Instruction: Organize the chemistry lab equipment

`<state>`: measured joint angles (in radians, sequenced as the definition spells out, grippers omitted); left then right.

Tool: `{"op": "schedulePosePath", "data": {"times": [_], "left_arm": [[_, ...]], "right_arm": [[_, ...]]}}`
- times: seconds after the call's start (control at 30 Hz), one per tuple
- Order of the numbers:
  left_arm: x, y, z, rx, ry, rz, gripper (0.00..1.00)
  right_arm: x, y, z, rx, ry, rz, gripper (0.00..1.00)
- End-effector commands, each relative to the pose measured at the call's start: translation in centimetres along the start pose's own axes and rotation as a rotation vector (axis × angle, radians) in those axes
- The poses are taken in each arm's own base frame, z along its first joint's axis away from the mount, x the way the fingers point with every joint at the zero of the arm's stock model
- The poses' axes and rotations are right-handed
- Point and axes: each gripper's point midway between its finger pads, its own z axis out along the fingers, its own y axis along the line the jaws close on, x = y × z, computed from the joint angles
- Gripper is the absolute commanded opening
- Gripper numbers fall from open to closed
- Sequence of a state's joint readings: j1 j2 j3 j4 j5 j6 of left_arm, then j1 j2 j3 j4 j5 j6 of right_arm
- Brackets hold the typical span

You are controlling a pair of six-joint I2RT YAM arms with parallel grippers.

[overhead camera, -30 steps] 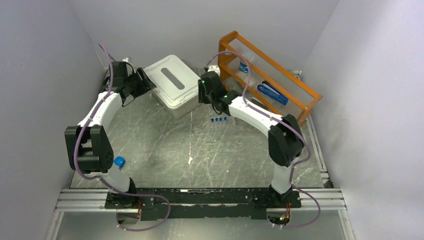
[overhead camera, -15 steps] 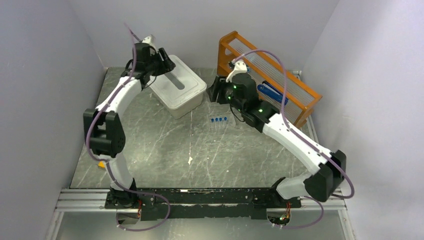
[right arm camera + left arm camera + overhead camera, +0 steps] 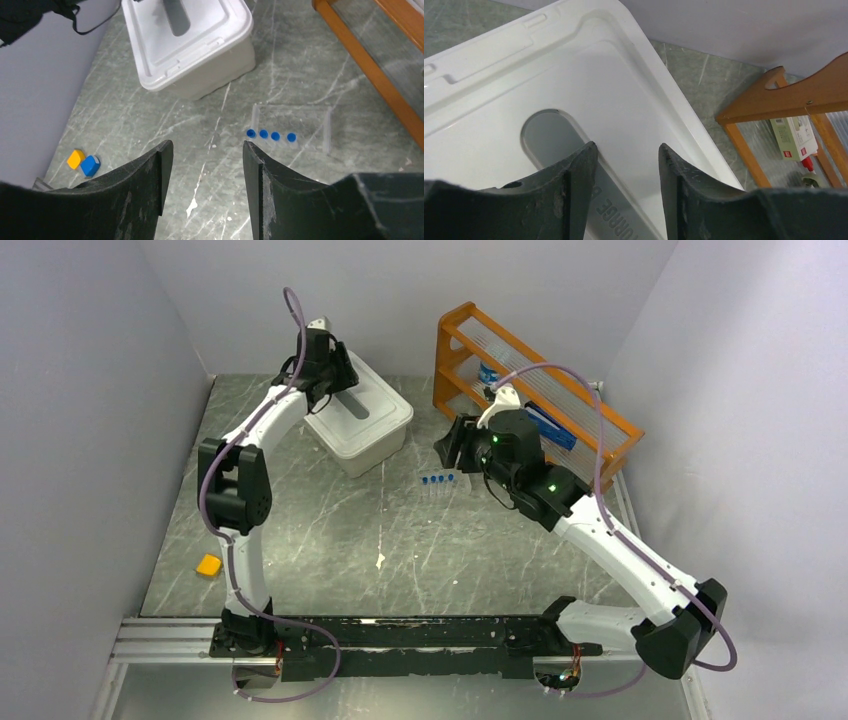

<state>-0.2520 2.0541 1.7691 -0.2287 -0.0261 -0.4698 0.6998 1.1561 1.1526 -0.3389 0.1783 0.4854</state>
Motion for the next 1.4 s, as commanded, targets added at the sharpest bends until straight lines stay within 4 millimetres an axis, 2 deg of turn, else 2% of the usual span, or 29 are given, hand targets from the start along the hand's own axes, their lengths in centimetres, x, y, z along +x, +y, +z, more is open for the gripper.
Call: {"op": "schedulePosePath", "data": {"times": [0.0, 0.07, 0.13, 0.23, 0.33, 0.37, 0.43, 0.53, 0.63, 0.7, 0.73, 0.87, 1.0, 1.13, 1.23, 1.37], "left_arm": [[3.6, 3.3, 0.8, -0.154, 0.113, 0.01, 0.54], [2.5, 2.7, 0.2, -0.132, 0.095, 0.021, 0.54], [0.6, 1.6, -0.9, -0.101, 0.058, 0.036, 0.55], [-2.3, -0.6, -3.4, -0.021, 0.011, 0.086, 0.61], [-4.0, -1.8, -7.0, 0.028, -0.022, 0.129, 0.67], [-5.1, -2.2, -9.1, 0.043, -0.055, 0.138, 0.71], [-5.3, -2.2, -12.0, 0.052, -0.075, 0.158, 0.77], [-5.1, -1.8, -16.9, 0.06, -0.096, 0.186, 0.84], [-3.8, -0.7, -21.7, 0.053, -0.101, 0.223, 0.91], [-3.1, 0.3, -24.9, 0.025, -0.103, 0.237, 0.94], [-2.2, 1.1, -26.1, 0.009, -0.094, 0.239, 0.94], [-1.0, 2.9, -31.2, -0.029, -0.16, 0.198, 0.96], [-0.4, 3.9, -34.5, -0.045, -0.211, 0.156, 0.96], [1.0, 5.3, -37.2, -0.1, -0.167, 0.133, 0.96], [2.4, 6.0, -38.9, -0.104, -0.145, 0.144, 0.97], [3.2, 7.9, -40.7, -0.177, -0.166, 0.139, 0.97]], "right_arm": [[0.4, -1.9, -1.3, 0.101, 0.031, 0.018, 0.57], [0.4, -2.5, -1.9, 0.152, 0.07, 0.009, 0.57], [0.7, -3.0, -2.5, 0.181, 0.103, 0.0, 0.58], [1.0, -3.1, -3.3, 0.163, 0.108, -0.02, 0.65], [1.7, -3.5, -4.2, 0.163, 0.129, -0.041, 0.73], [1.8, -3.9, -4.5, 0.175, 0.133, -0.046, 0.78], [2.2, -4.7, -5.2, 0.21, 0.142, -0.053, 0.85], [2.6, -6.2, -6.4, 0.278, 0.154, -0.06, 0.91], [2.6, -7.2, -7.8, 0.318, 0.155, -0.074, 0.93], [1.9, -7.7, -8.9, 0.347, 0.127, -0.072, 0.95], [1.4, -7.8, -9.4, 0.356, 0.111, -0.067, 0.96], [-0.7, -8.1, -11.3, 0.389, 0.052, -0.038, 1.0], [-1.7, -8.6, -12.8, 0.421, 0.018, -0.034, 1.0], [-2.0, -8.8, -14.1, 0.419, -0.009, -0.016, 1.0], [-2.2, -9.0, -15.2, 0.417, -0.024, 0.005, 1.0], [-2.0, -9.2, -16.0, 0.401, -0.038, 0.008, 1.0]]}}
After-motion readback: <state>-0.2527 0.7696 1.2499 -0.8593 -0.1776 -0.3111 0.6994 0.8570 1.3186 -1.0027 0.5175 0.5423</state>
